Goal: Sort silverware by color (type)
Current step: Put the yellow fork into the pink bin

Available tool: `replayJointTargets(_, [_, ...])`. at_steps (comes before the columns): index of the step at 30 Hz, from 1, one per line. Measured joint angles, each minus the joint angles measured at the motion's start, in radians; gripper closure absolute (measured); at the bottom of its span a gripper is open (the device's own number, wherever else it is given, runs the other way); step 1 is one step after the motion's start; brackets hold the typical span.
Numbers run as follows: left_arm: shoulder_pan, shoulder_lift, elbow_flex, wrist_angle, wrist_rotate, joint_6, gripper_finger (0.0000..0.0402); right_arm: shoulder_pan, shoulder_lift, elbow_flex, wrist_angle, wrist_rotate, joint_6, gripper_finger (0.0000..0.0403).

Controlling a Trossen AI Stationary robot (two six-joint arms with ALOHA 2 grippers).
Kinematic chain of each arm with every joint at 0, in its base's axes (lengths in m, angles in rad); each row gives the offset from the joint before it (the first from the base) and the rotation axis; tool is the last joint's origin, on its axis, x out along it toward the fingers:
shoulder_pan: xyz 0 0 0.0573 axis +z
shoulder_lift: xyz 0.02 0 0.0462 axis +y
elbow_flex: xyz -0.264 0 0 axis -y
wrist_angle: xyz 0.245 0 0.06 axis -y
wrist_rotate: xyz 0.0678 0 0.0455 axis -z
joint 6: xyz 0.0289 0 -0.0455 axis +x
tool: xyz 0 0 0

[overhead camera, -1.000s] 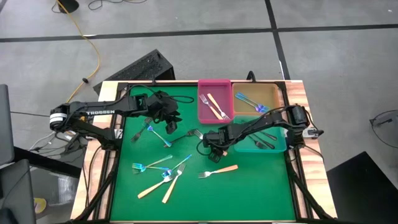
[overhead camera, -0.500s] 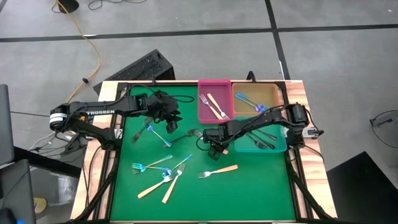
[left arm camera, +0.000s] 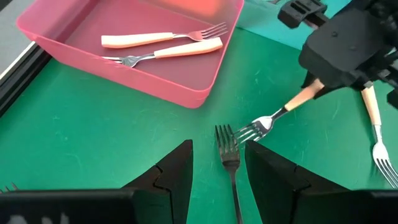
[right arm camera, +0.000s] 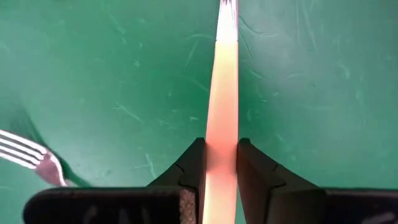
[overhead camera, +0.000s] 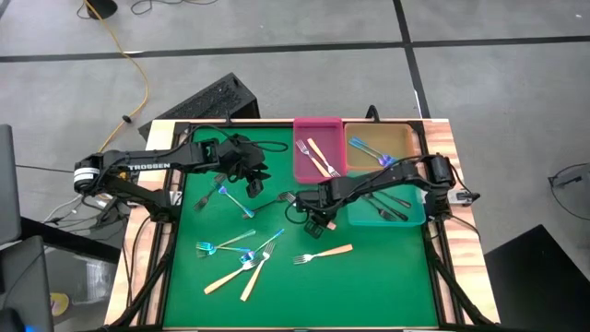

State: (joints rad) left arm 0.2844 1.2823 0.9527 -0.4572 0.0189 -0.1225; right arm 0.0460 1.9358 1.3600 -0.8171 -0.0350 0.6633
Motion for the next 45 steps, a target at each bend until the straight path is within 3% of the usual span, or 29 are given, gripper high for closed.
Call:
replayJointTargets(21, [0.0,0.0,0.0,0.0,0.0,-0.002,0.0272,-0.016,-0.005,0.211,-0.263,0.007,-0.093,0.0317])
replayJointTargets(37, [0.0,0.0,0.0,0.0,-0.005,-0.026,0.0272,-0.202,-0.111,0.204,-0.326,0.062,-0.137,0.0317])
replayJointTargets(45, [0.0,0.0,0.0,0.002,-0.009,-0.041,0.0272,-0.35,-0.134,0.204,-0.236,0.091,-0.143,0.0317])
